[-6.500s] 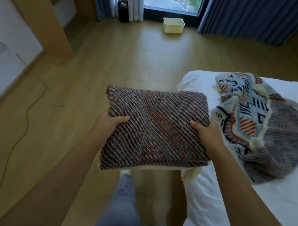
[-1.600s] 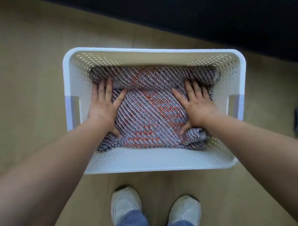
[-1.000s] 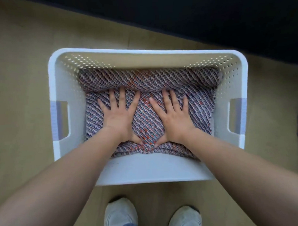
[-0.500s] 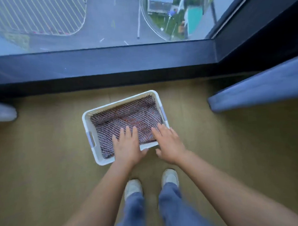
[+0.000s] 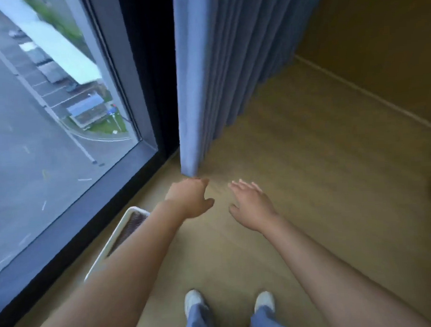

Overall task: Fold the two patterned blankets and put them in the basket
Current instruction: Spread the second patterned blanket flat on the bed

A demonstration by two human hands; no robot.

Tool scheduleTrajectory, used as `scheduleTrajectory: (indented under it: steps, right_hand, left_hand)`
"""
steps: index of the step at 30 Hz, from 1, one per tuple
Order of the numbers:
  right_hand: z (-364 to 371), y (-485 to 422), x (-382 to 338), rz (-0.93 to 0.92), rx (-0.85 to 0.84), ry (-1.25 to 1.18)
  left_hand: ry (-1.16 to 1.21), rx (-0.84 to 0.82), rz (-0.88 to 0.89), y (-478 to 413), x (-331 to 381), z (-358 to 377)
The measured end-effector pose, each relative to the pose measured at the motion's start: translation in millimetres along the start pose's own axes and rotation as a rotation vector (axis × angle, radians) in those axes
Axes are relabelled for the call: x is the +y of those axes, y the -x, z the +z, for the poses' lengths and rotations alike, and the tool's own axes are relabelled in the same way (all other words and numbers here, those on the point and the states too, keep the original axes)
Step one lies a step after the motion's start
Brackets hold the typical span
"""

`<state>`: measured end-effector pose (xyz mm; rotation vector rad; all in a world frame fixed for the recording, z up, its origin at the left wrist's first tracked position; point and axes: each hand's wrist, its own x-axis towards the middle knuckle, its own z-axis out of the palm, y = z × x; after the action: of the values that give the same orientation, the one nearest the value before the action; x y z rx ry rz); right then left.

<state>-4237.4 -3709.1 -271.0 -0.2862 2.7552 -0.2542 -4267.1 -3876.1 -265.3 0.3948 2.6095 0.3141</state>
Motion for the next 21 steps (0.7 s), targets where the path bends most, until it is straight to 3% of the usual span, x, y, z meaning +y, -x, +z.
scheduleTrajectory:
  steps: [4, 9, 15, 21]
  right_hand:
    - [-46, 85, 63, 0.197, 0.168, -0.072]
    - [-74, 258, 170, 0.531, 0.306, -0.087]
    - [-60, 531, 266, 0.910, 0.371, -0.075]
    - [-13, 768, 309, 1.144, 0.408, -0.093]
  left_hand:
    - [-0.158, 0.017, 0.189, -1, 111, -36]
    - [-0.286, 0.007, 0.521, 40, 317, -23]
    - [-0.306, -0.094, 0.894, 165, 556, 76]
    - [-0.336, -0.150, 1.150, 296, 718, 179]
